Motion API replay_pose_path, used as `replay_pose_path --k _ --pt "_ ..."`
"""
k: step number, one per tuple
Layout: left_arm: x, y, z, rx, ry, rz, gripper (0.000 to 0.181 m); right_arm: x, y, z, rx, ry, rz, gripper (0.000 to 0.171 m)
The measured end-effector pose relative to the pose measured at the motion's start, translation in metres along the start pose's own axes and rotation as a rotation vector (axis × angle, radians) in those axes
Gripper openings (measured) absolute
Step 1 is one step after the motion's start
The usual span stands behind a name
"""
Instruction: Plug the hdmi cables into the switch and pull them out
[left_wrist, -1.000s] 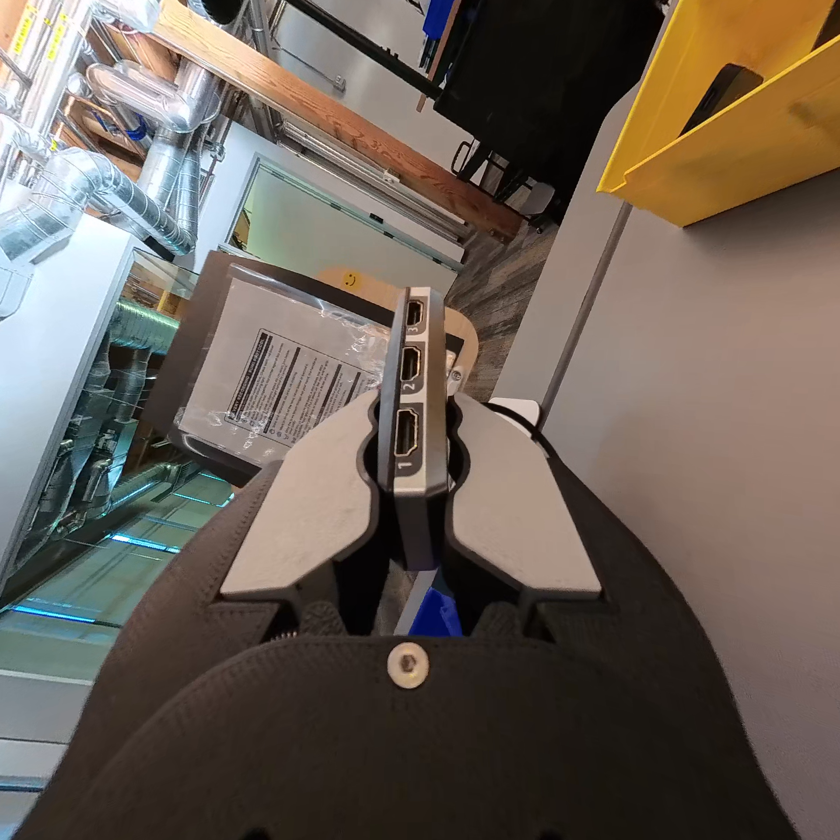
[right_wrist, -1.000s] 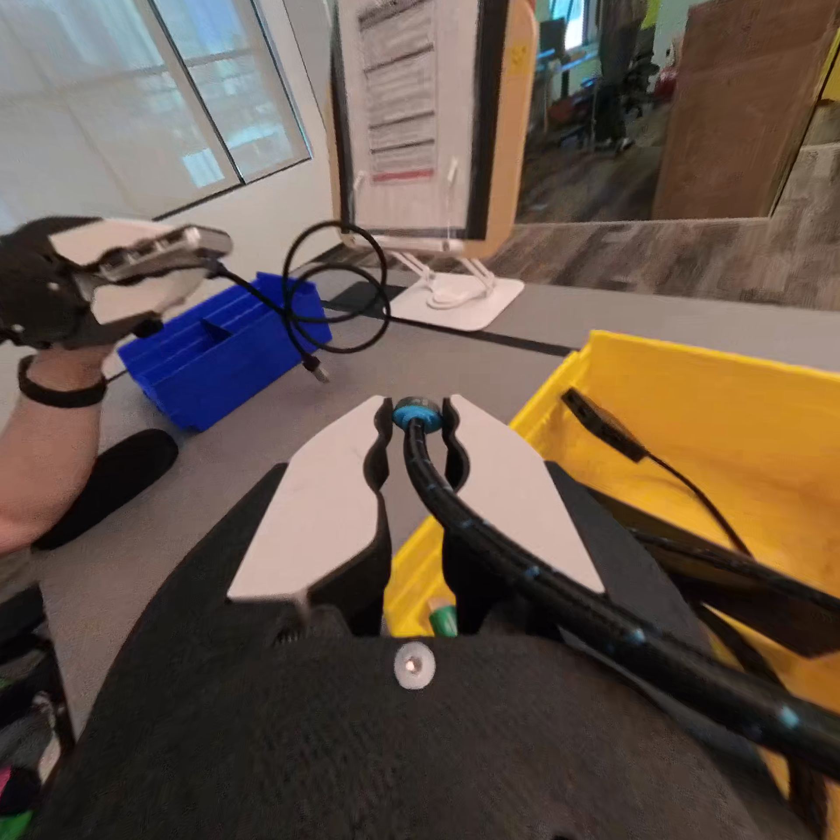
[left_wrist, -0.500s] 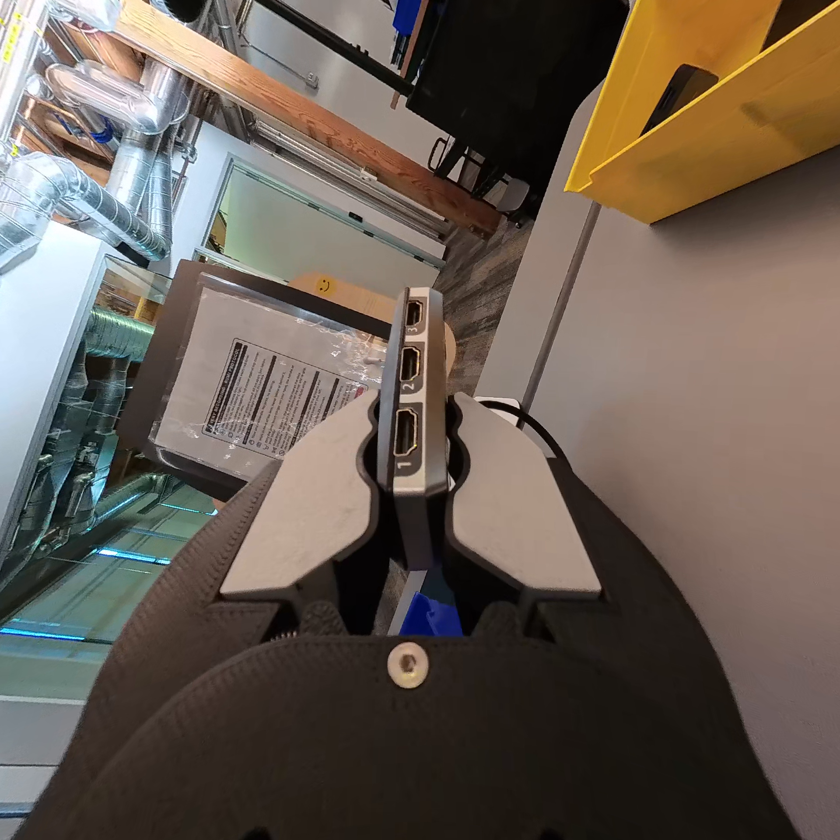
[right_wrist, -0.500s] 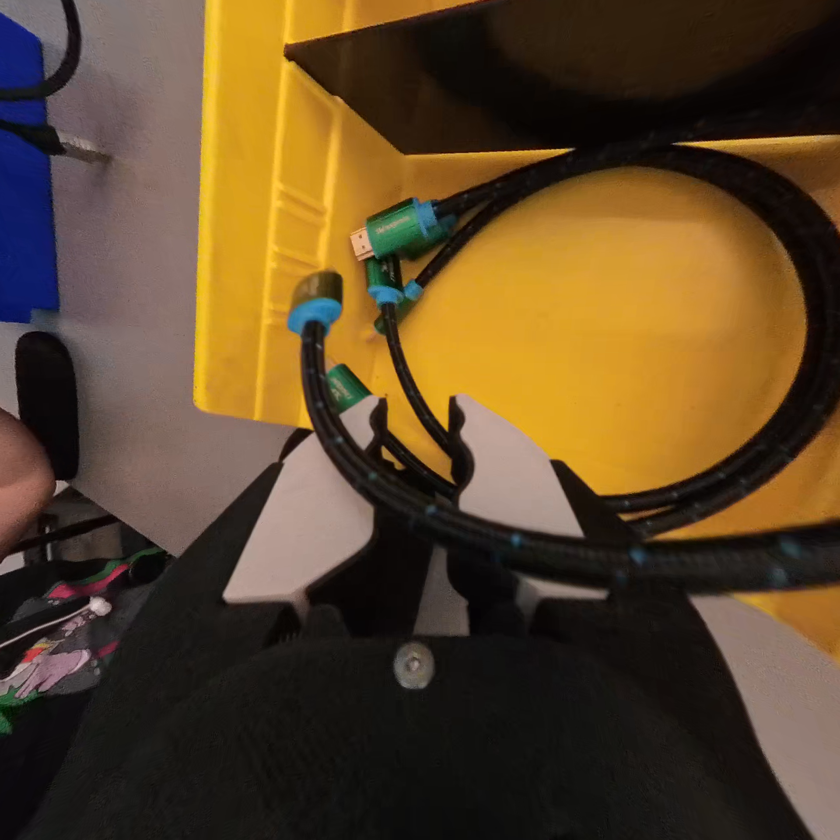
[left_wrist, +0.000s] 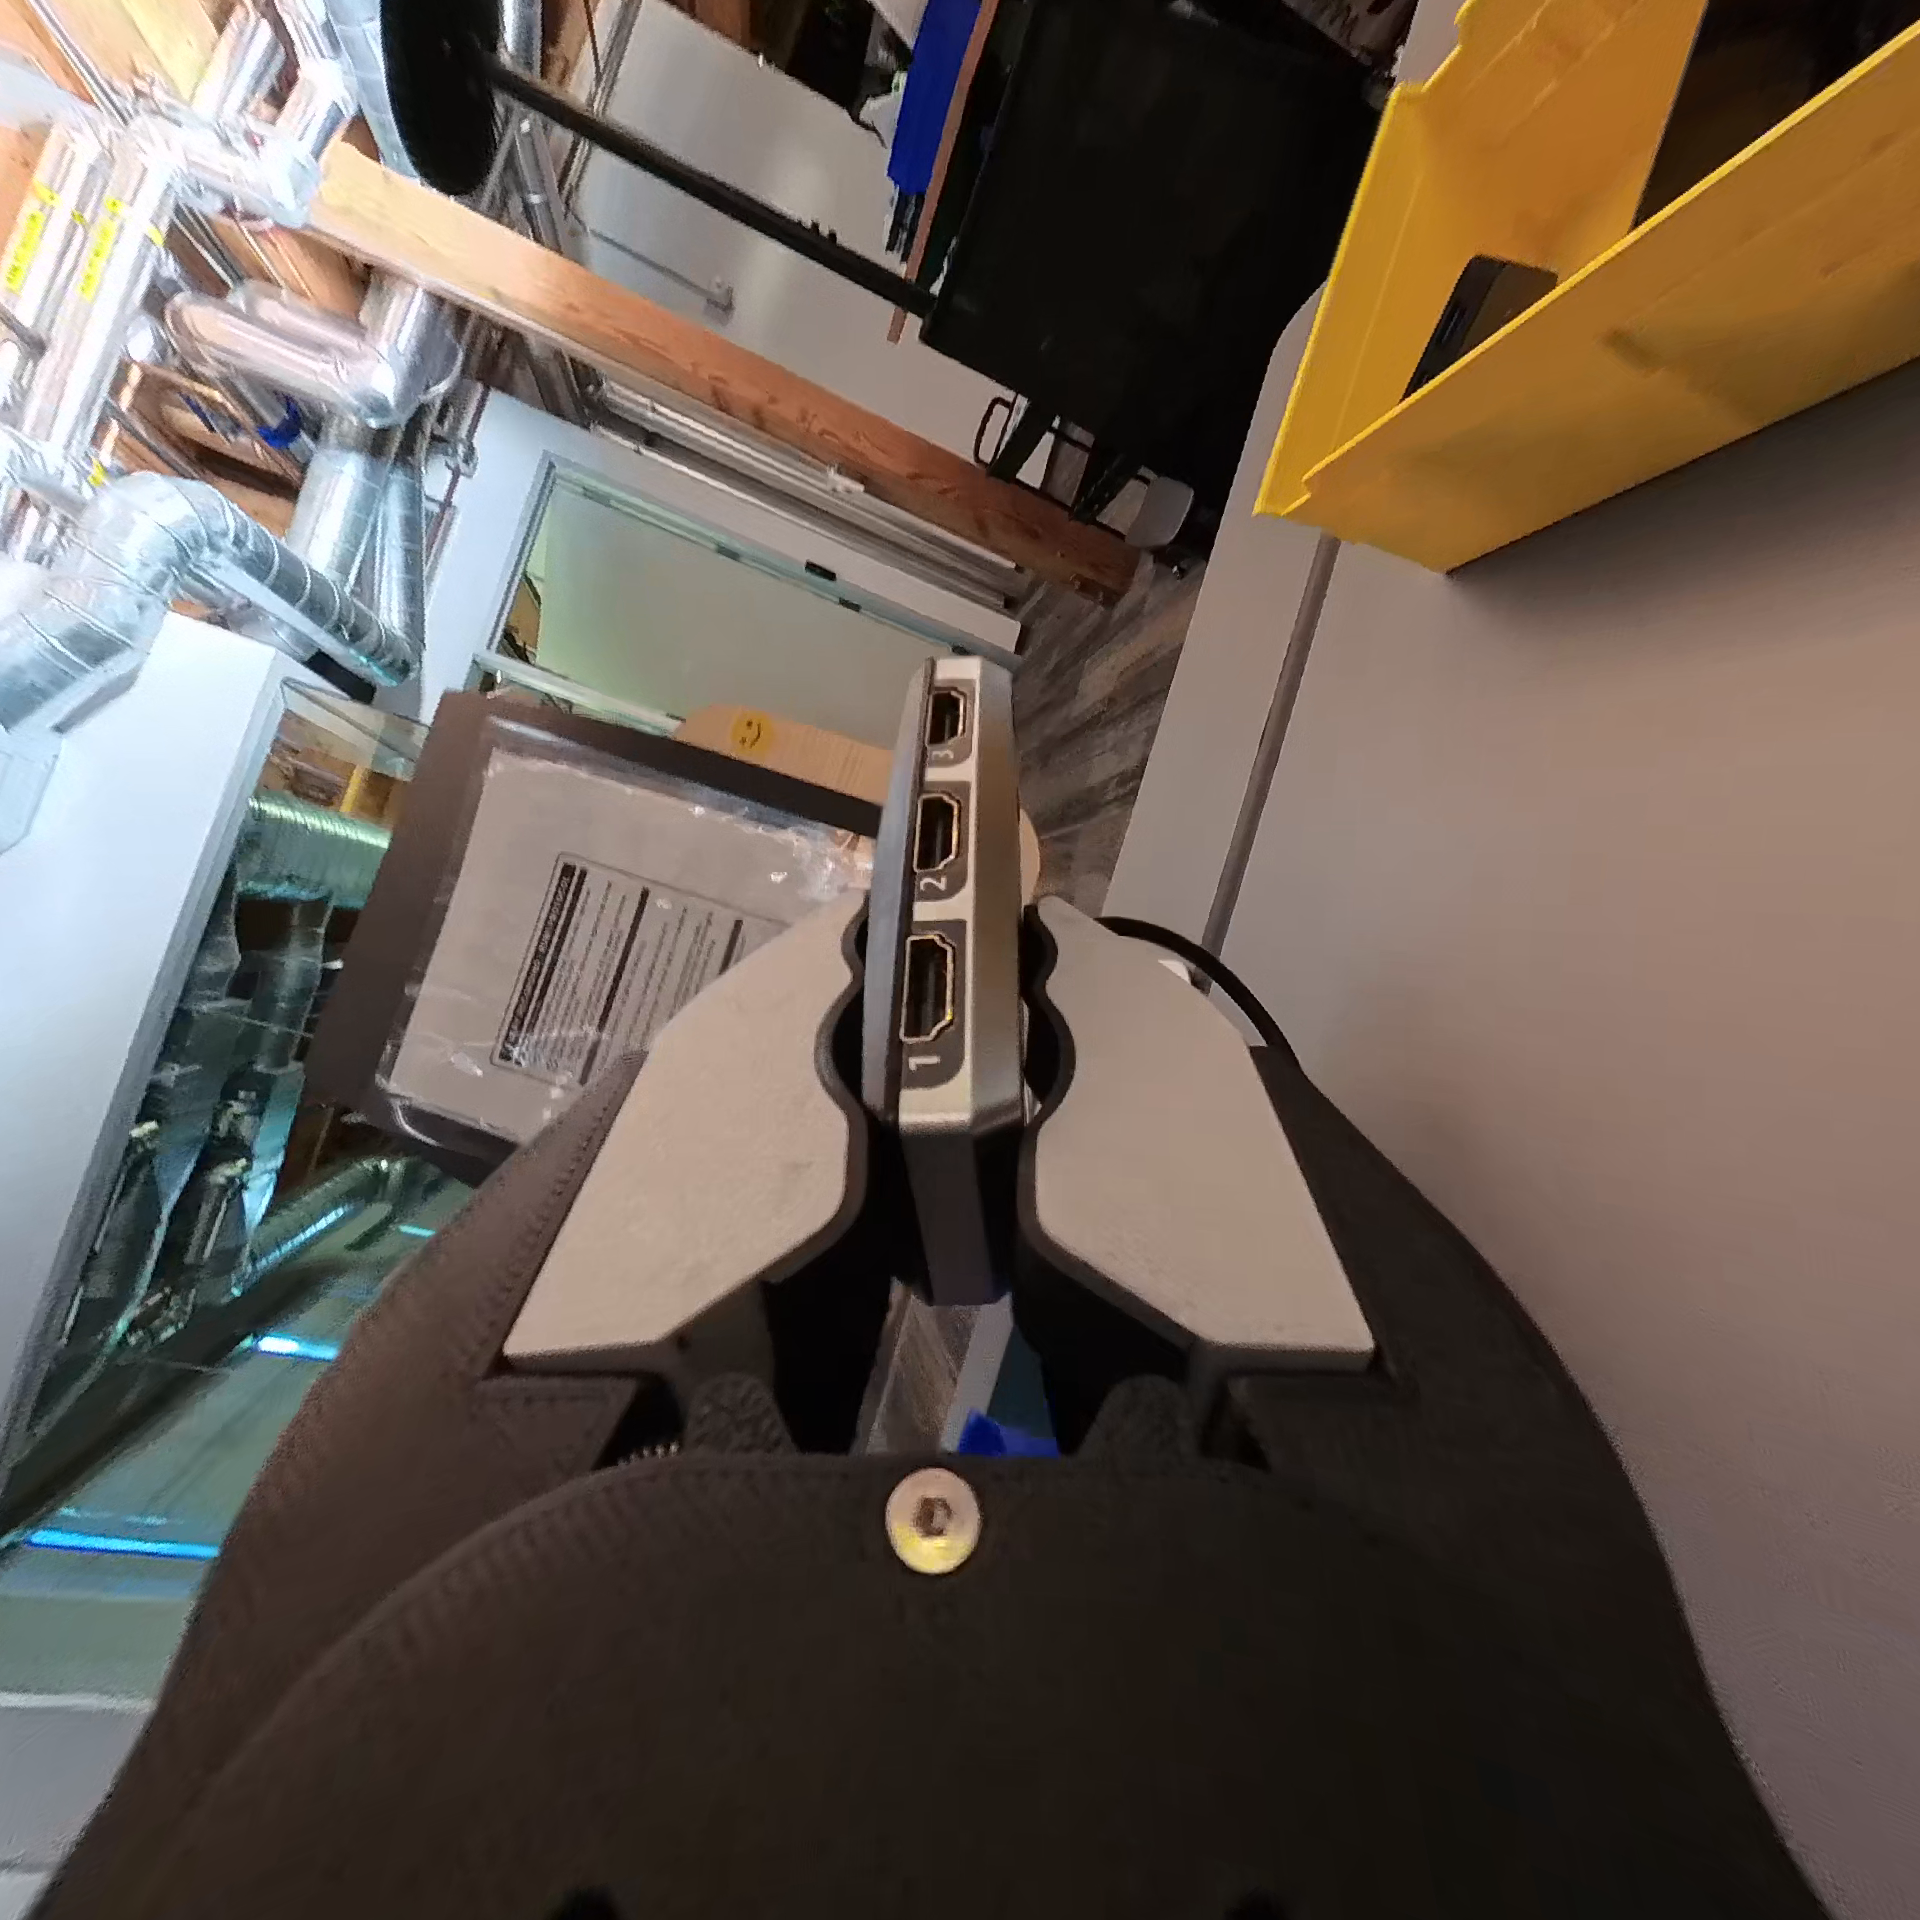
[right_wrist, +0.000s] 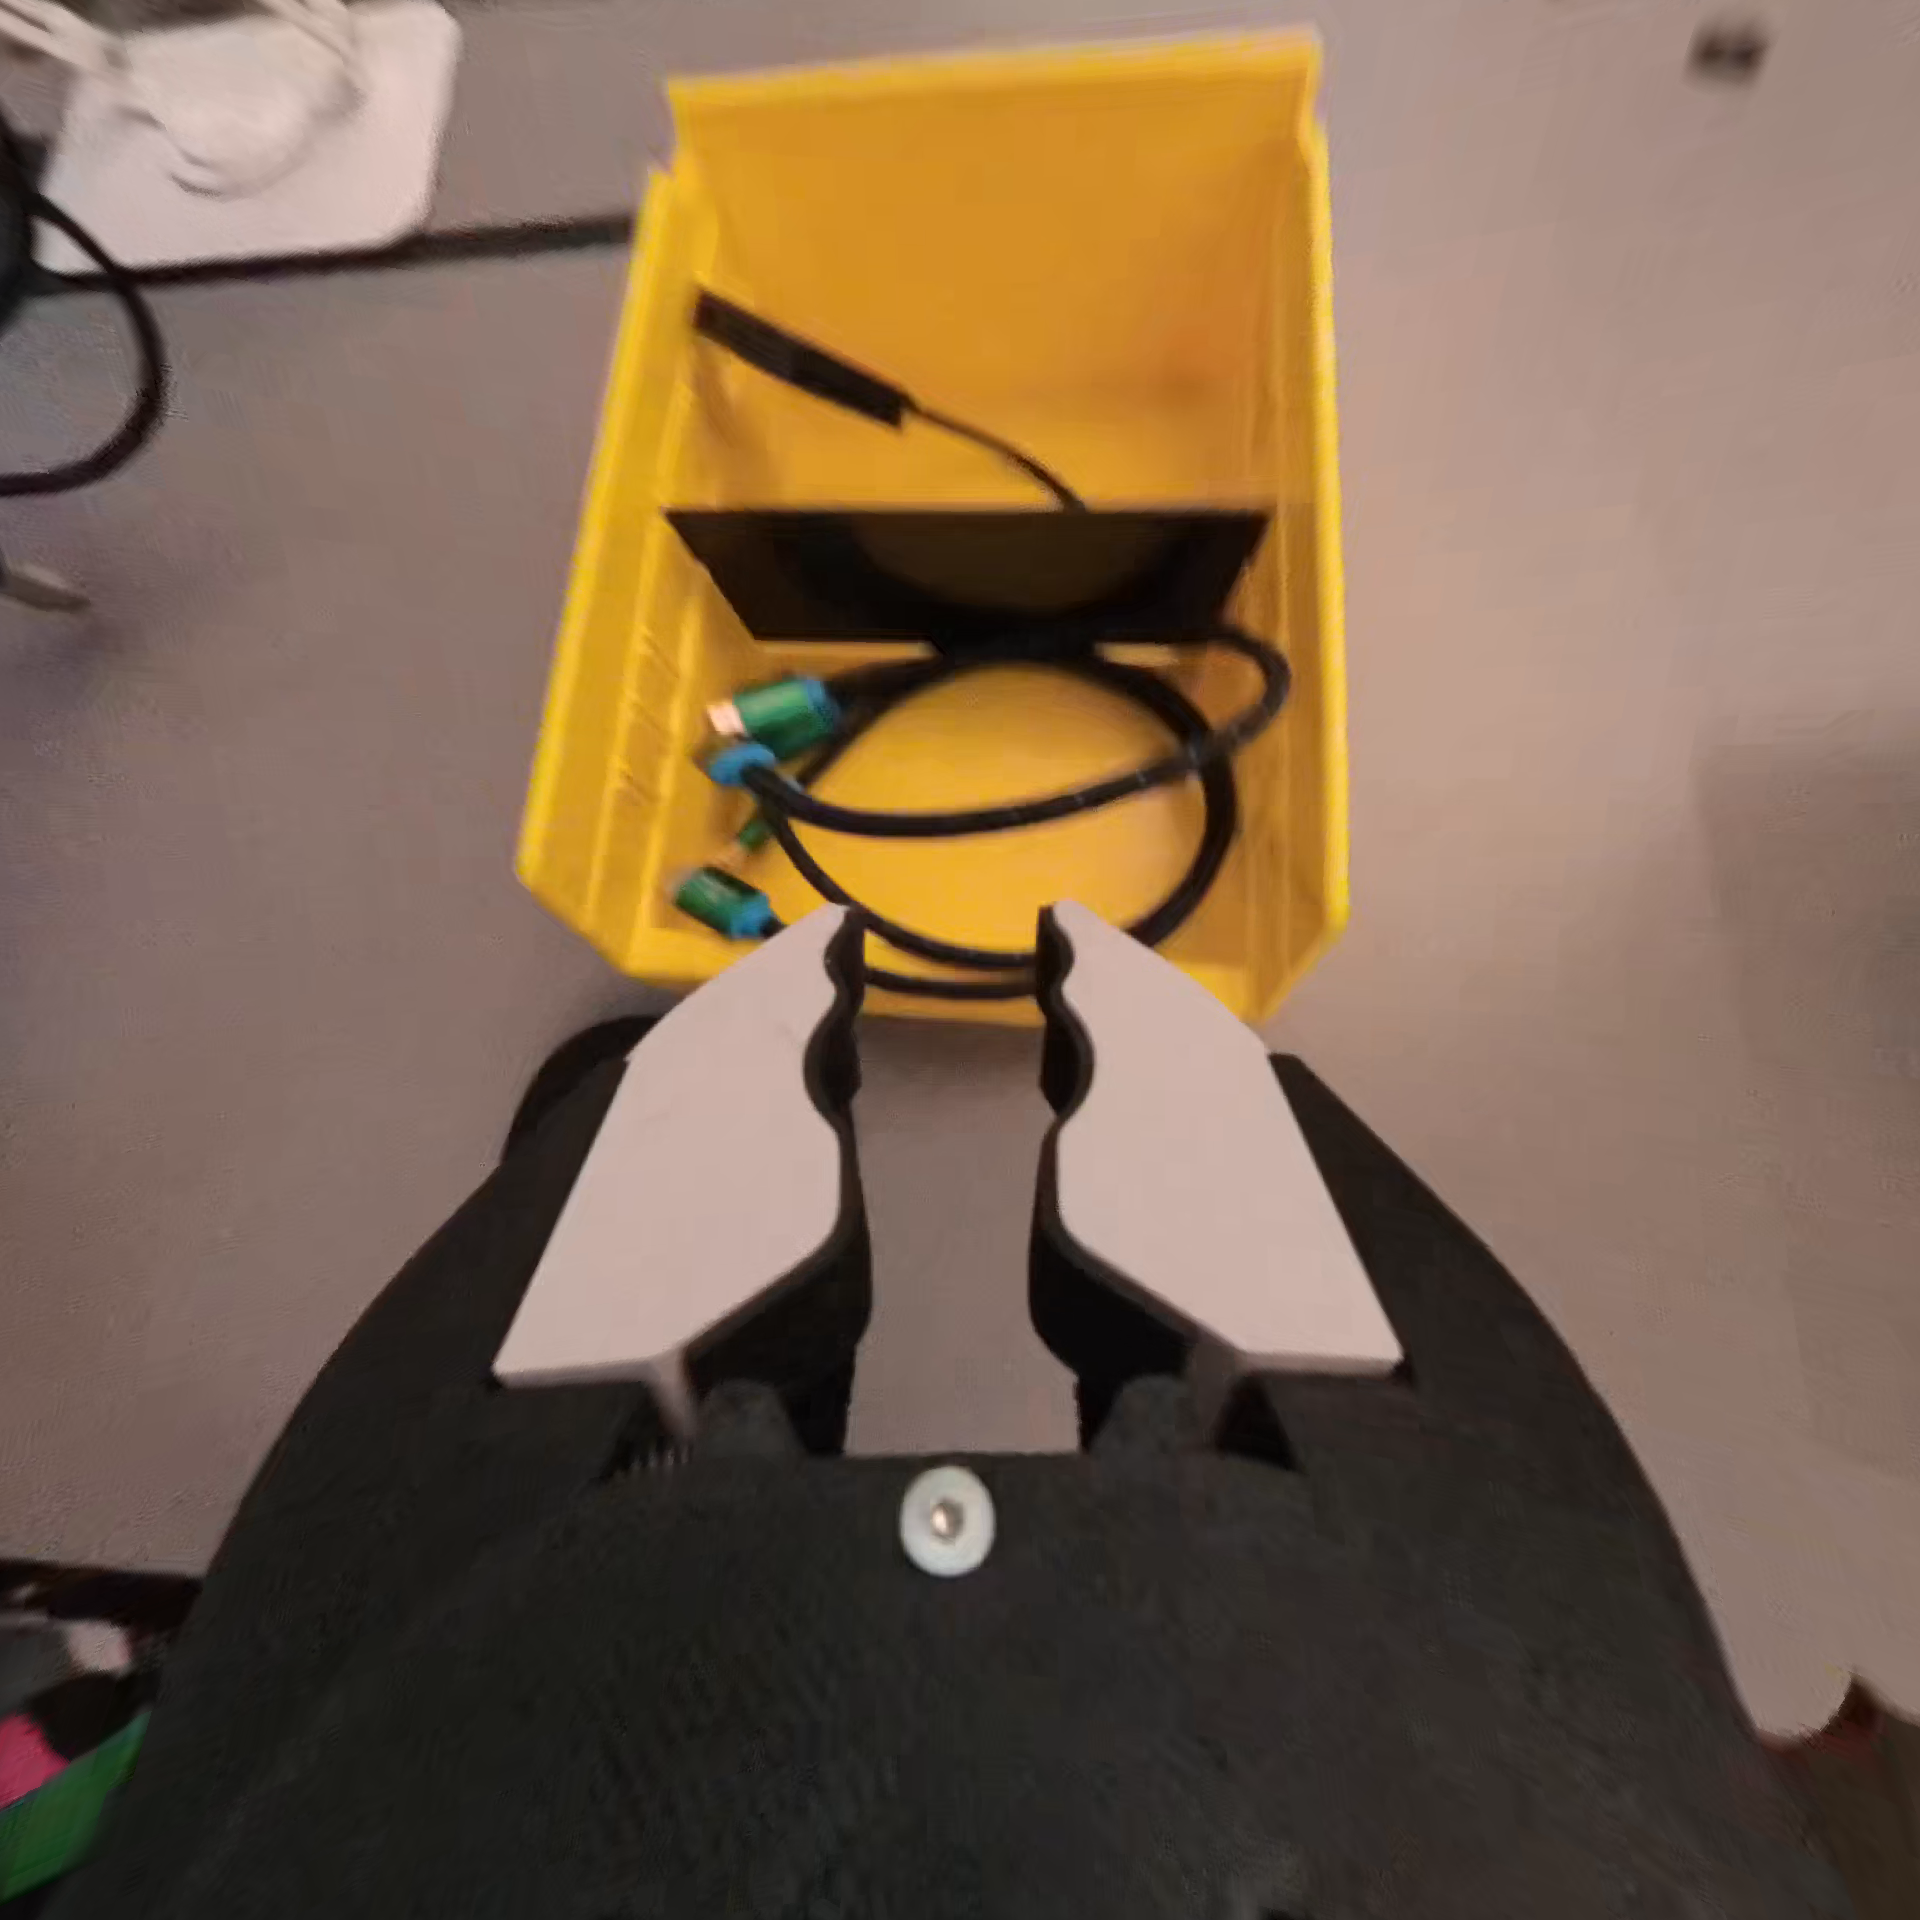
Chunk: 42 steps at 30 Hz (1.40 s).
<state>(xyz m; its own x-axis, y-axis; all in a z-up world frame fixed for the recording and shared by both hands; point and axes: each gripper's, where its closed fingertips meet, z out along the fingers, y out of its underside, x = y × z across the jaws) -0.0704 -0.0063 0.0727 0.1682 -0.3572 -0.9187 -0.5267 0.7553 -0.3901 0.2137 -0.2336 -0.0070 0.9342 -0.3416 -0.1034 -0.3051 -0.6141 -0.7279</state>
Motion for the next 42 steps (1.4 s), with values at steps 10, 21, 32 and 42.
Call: replay_pose_path --k 10,21,32,42 --pt "0.041 -0.047 -0.017 0.15 0.151 0.127 0.024 -0.287 -0.056 -0.025 0.764 -0.246 -1.315 0.034" --pt "0.046 -0.077 -0.034 0.264 0.119 0.178 0.034 -0.293 -0.053 0.003 0.567 -0.117 -1.585 0.021" --pt "-0.043 -0.016 -0.05 0.054 -0.114 0.013 0.026 -0.17 -0.186 -0.058 0.576 0.121 -1.26 0.021" --pt "-0.039 -0.004 -0.043 0.001 -0.083 0.016 0.023 -0.062 -0.191 0.017 0.269 0.234 -1.151 0.021"
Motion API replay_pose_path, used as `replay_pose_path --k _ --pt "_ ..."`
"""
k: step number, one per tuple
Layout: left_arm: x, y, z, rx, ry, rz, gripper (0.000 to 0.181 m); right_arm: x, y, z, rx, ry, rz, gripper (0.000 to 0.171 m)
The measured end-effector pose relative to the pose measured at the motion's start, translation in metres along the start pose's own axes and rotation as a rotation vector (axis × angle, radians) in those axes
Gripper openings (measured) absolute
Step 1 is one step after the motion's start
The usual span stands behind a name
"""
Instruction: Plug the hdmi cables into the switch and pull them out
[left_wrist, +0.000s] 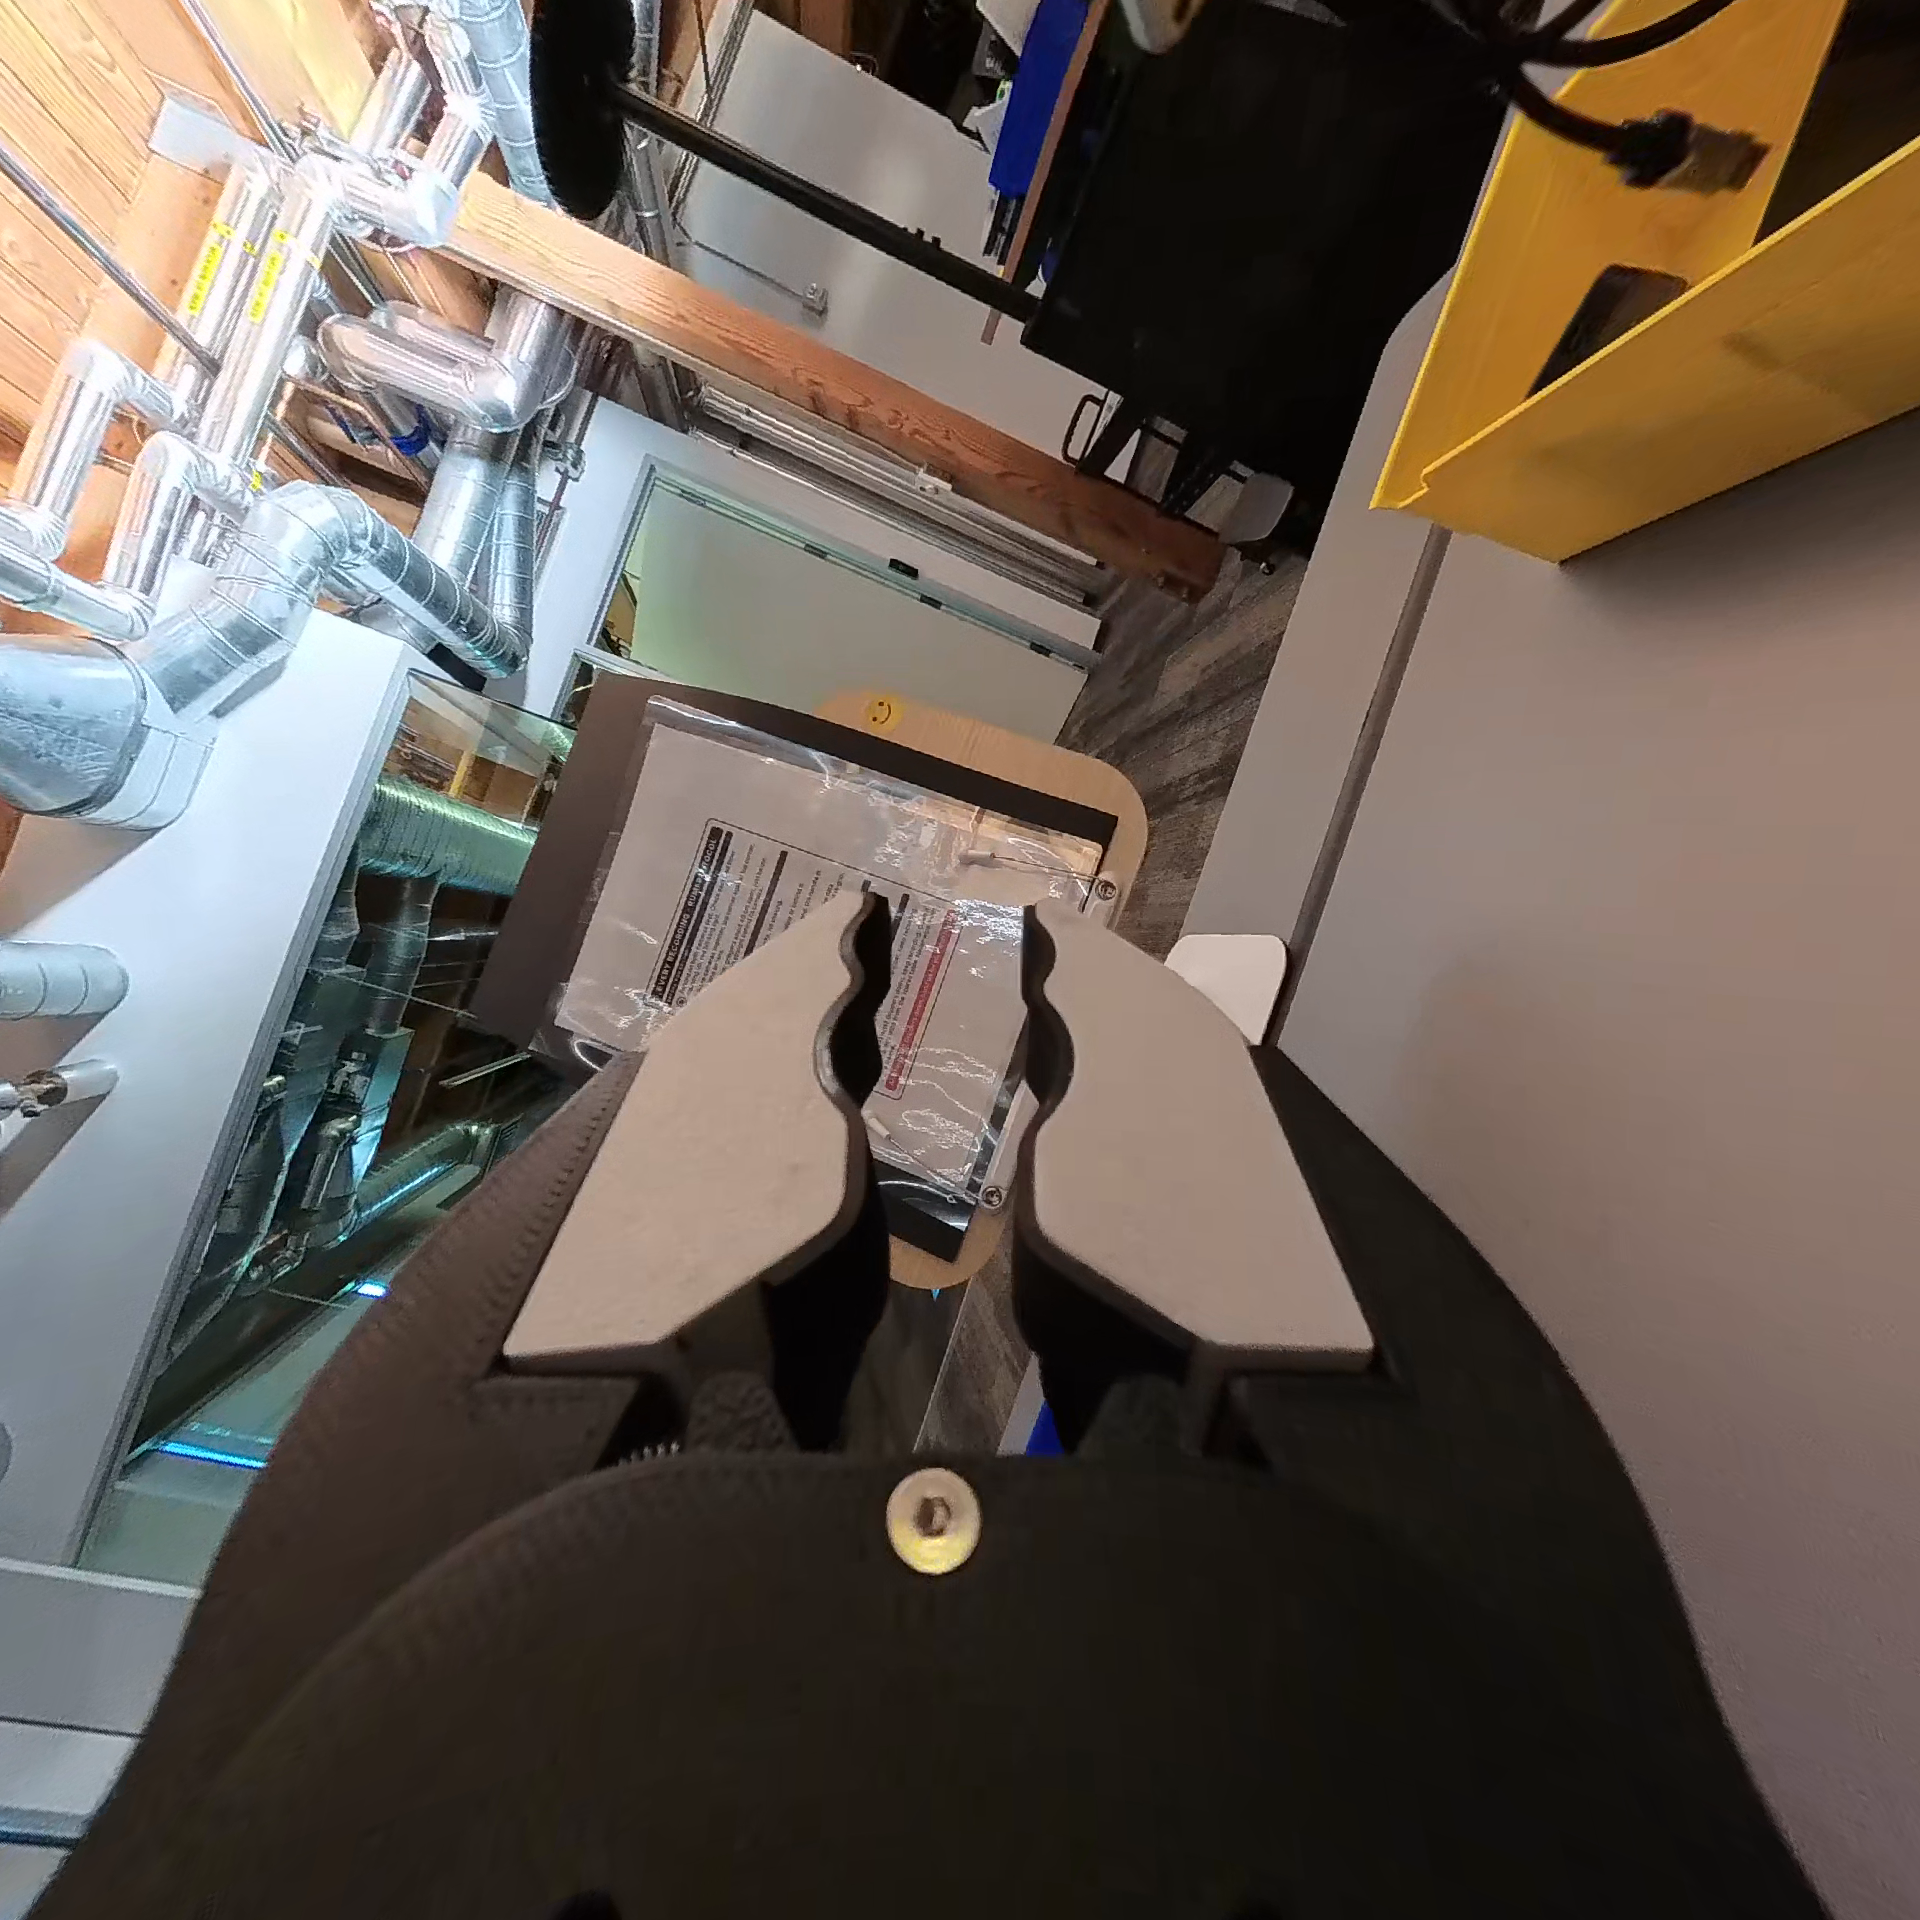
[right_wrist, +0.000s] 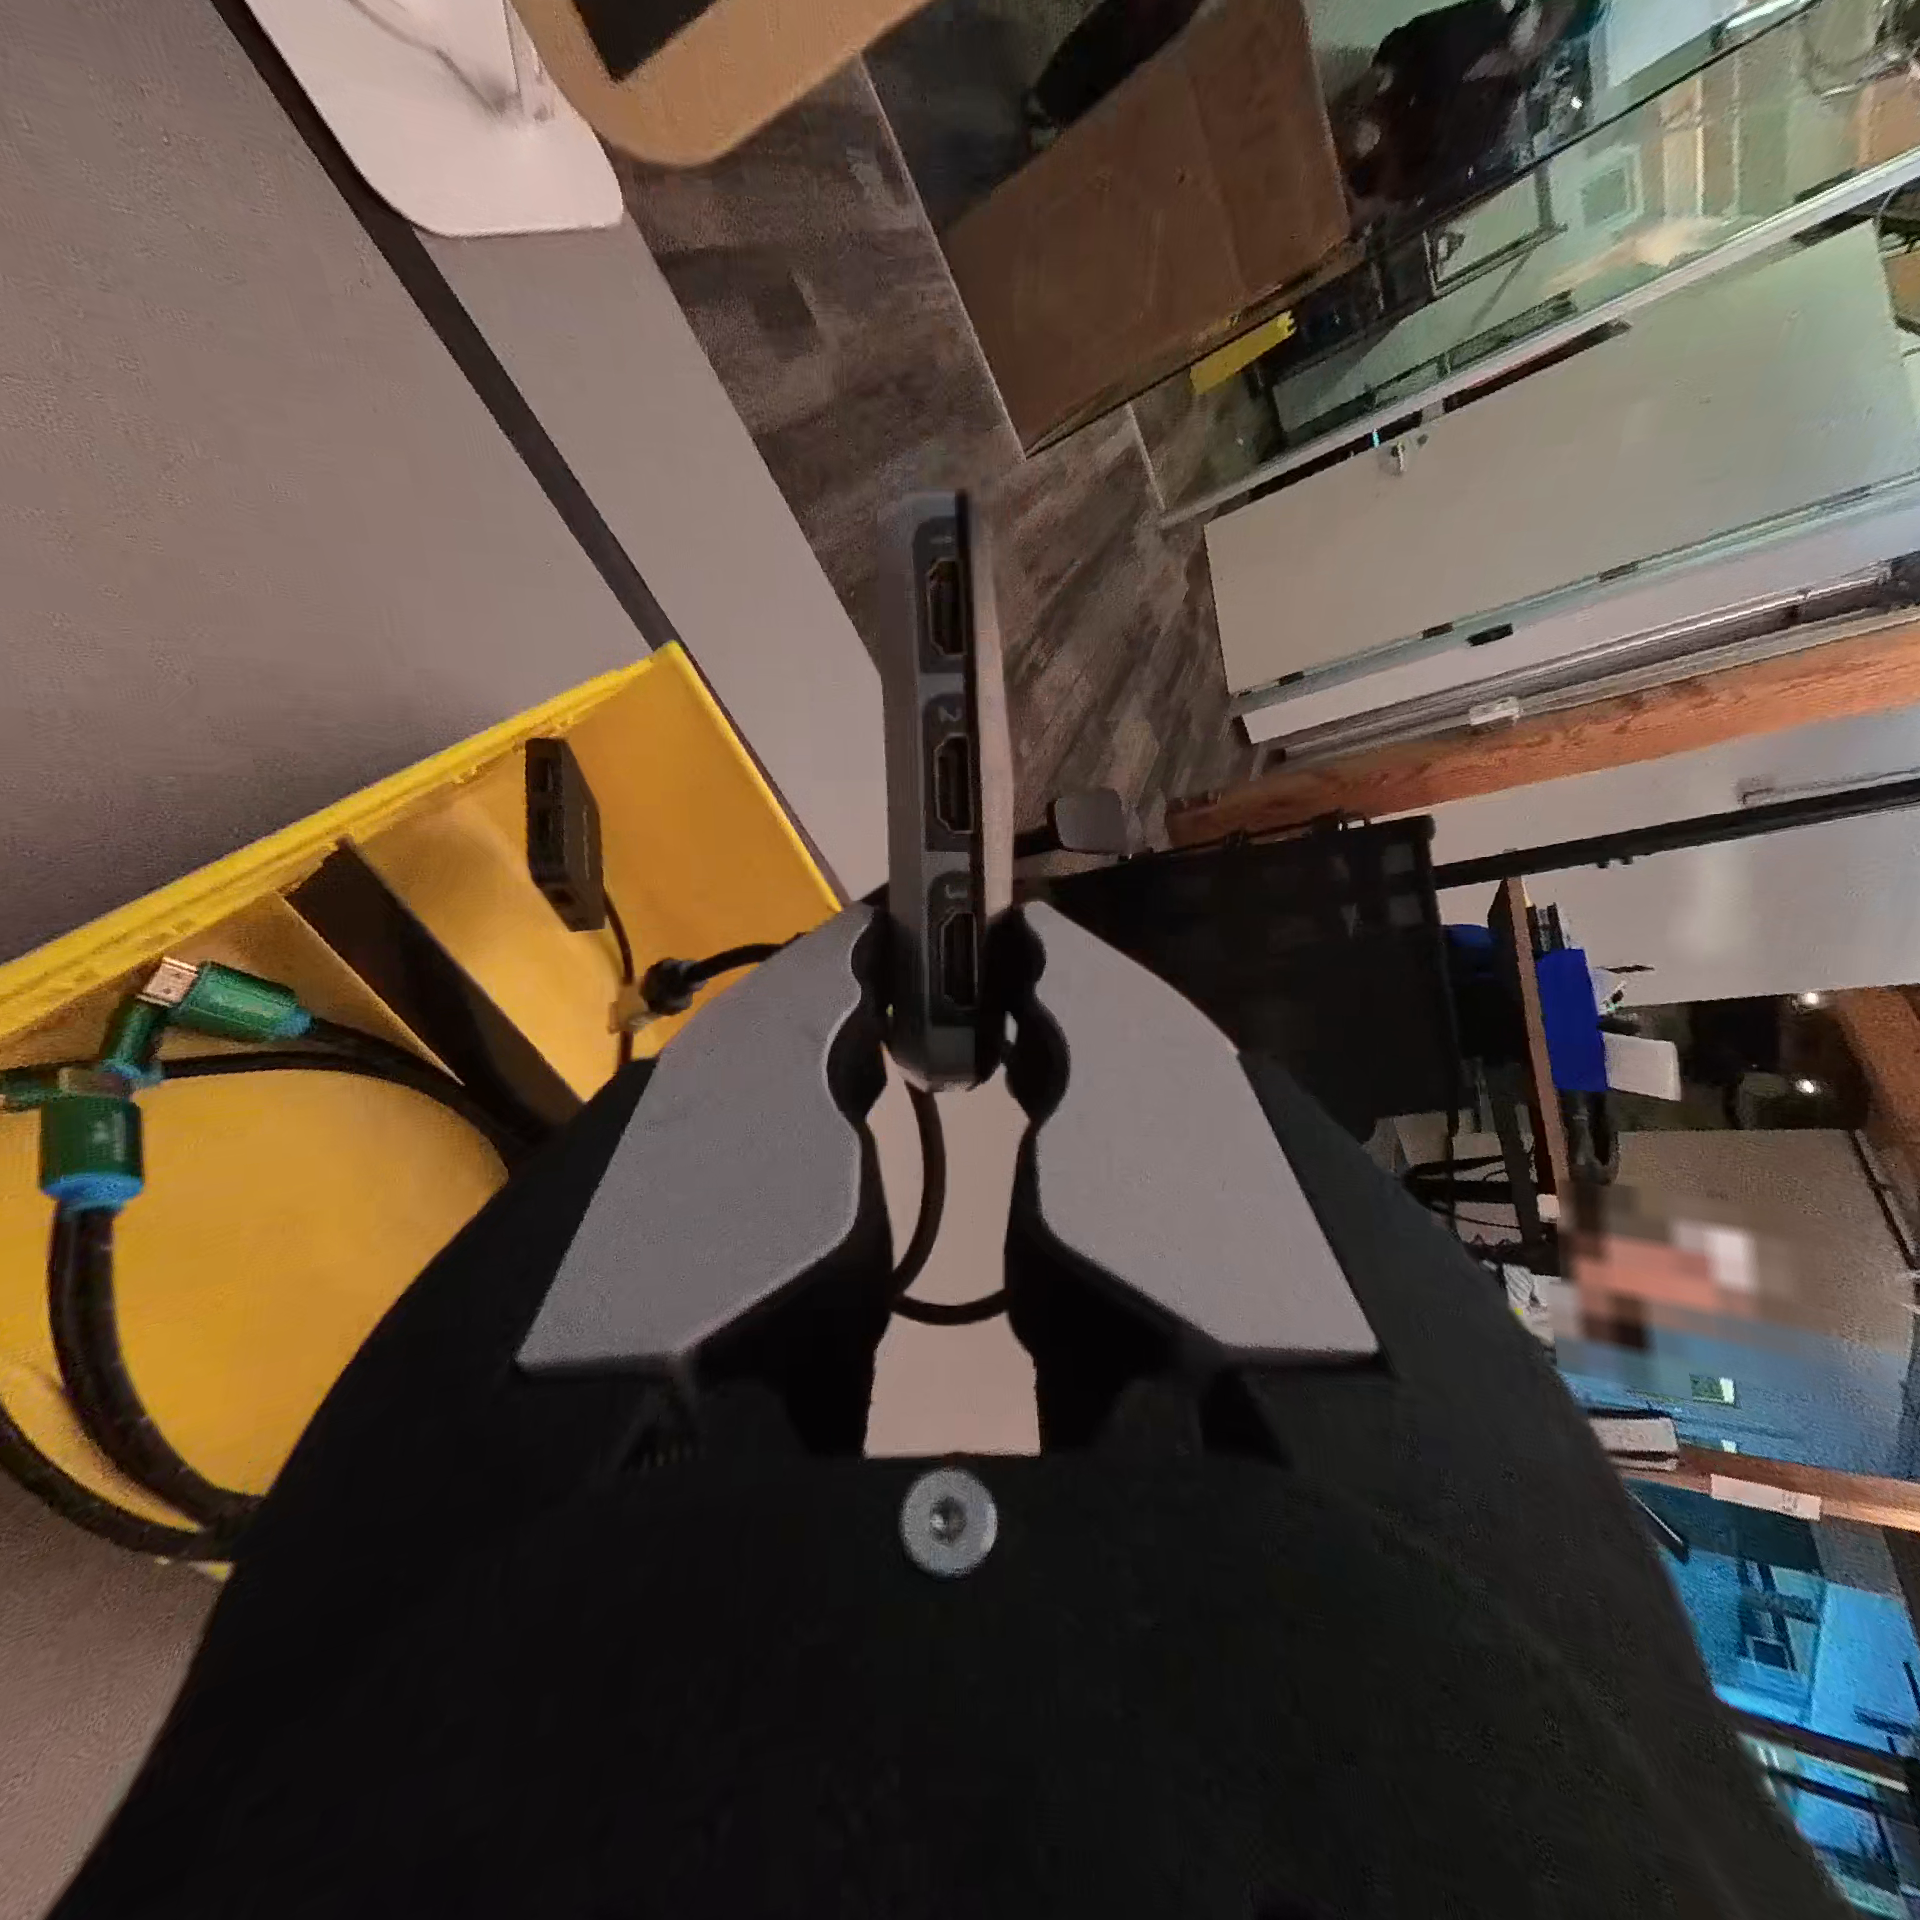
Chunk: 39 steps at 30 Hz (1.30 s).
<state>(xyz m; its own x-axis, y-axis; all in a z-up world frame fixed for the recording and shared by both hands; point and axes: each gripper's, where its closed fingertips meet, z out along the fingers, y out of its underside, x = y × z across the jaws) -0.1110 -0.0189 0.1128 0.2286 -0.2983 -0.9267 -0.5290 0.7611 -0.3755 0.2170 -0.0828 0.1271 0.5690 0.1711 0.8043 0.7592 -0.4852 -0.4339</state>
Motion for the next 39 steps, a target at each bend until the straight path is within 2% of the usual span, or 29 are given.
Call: replay_pose_path --k 3,9,16,19,22,28,35,39 --pt "0.001 0.002 0.001 -0.009 0.001 0.006 0.023 -0.005 0.008 0.017 -0.012 -0.001 -0.022 0.021" --pt "0.002 0.003 0.002 -0.017 0.003 0.012 0.022 -0.034 0.0 0.047 0.049 -0.135 0.068 0.021" --pt "0.009 0.0 0.004 -0.025 0.022 0.027 0.021 -0.096 0.059 0.119 -0.201 -0.297 0.175 0.024" --pt "0.011 0.003 0.007 -0.045 0.027 0.031 0.021 -0.111 0.066 0.135 -0.252 -0.375 0.339 0.033" --pt "0.011 0.005 0.008 -0.054 0.03 0.03 0.021 -0.108 0.055 0.14 -0.192 -0.428 0.452 0.037" --pt "0.012 0.004 0.009 -0.057 0.034 0.032 0.021 -0.137 0.047 0.139 -0.223 -0.631 0.473 0.045" --pt "0.012 0.005 0.008 -0.058 0.038 0.028 0.02 -0.141 0.058 0.133 -0.212 -0.674 0.501 0.042" --pt "0.013 0.005 0.008 -0.061 0.044 0.032 0.02 -0.149 0.085 0.125 -0.29 -0.683 0.36 0.041"
